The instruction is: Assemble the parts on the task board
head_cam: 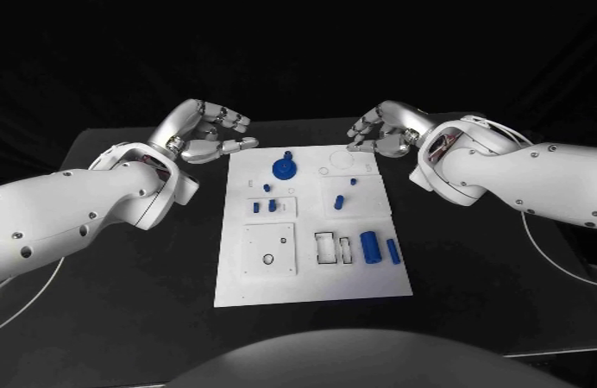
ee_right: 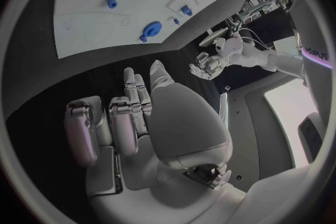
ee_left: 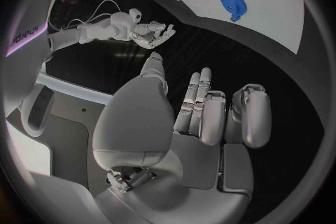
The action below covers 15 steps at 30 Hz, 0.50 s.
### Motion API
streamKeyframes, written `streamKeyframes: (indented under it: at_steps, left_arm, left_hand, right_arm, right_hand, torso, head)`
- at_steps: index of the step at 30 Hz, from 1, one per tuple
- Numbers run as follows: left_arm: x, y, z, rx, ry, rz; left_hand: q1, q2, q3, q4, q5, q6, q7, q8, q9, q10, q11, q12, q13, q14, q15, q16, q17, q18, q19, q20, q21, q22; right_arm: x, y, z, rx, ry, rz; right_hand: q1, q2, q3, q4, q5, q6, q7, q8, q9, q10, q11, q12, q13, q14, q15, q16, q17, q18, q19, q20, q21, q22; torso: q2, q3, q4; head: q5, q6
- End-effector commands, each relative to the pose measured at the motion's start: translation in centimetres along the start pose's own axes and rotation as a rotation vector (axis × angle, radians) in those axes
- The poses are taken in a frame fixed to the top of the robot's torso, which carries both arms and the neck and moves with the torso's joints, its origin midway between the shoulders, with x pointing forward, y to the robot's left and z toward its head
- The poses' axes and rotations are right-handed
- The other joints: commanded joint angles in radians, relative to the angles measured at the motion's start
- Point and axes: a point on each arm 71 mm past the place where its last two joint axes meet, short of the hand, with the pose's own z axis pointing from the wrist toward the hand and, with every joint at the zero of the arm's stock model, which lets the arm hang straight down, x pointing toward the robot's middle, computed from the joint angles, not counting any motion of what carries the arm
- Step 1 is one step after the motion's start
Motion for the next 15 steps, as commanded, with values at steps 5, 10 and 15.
streamKeyframes:
  at_steps: [5, 10, 15]
  left_arm:
    - [0.1, 0.2, 0.0, -0.038, -0.102, -0.132]
    - [0.6, 0.0, 0.1, -0.039, -0.099, -0.150]
    - [0.8, -0.1, 0.0, -0.039, -0.100, -0.155]
  left_hand:
    - [-0.006, 0.014, 0.005, 0.000, 0.006, 0.008, 0.001, -0.011, -0.001, 0.005, 0.002, -0.004, 0.000, -0.016, -0.003, -0.026, -0.022, 0.020, -0.026, -0.001, -0.030, 0.189]
    - [-0.007, 0.023, 0.011, -0.001, 0.004, 0.008, 0.002, -0.015, -0.001, 0.004, 0.002, -0.008, 0.000, -0.026, -0.003, -0.044, -0.043, 0.024, -0.039, -0.001, -0.050, 0.182]
    - [-0.007, 0.032, 0.015, -0.001, 0.003, 0.009, 0.002, -0.017, -0.002, 0.003, 0.002, -0.010, 0.000, -0.031, -0.003, -0.055, -0.056, 0.026, -0.045, -0.002, -0.060, 0.178]
  right_arm:
    - [1.6, -0.4, -0.4, -0.035, 0.120, -0.255]
    - [2.6, -0.8, -0.5, -0.025, 0.168, -0.303]
    - [3.3, -1.0, -0.4, -0.016, 0.202, -0.320]
  right_hand:
    - [0.021, -0.003, 0.016, -0.012, -0.020, 0.016, -0.019, -0.016, -0.010, 0.014, -0.004, -0.042, -0.070, 0.104, 0.006, 0.004, 0.263, -0.014, 0.107, 0.003, 0.005, 0.263]
    - [0.023, -0.007, 0.022, -0.013, -0.032, 0.032, -0.028, -0.020, -0.014, 0.028, -0.006, -0.056, -0.099, 0.104, 0.003, 0.004, 0.263, -0.014, 0.107, 0.000, 0.005, 0.263]
    - [0.021, -0.007, 0.022, -0.011, -0.034, 0.034, -0.028, -0.021, -0.015, 0.031, -0.006, -0.059, -0.106, 0.104, 0.002, 0.004, 0.263, -0.014, 0.107, 0.000, 0.005, 0.263]
  torso:
    - [0.000, 0.0009, 0.0015]
    - [0.000, 0.0013, -0.0004]
    - [0.001, 0.0012, -0.0003]
  head:
    - [-0.017, 0.007]
    - [-0.013, 0.009]
    - [-0.012, 0.008]
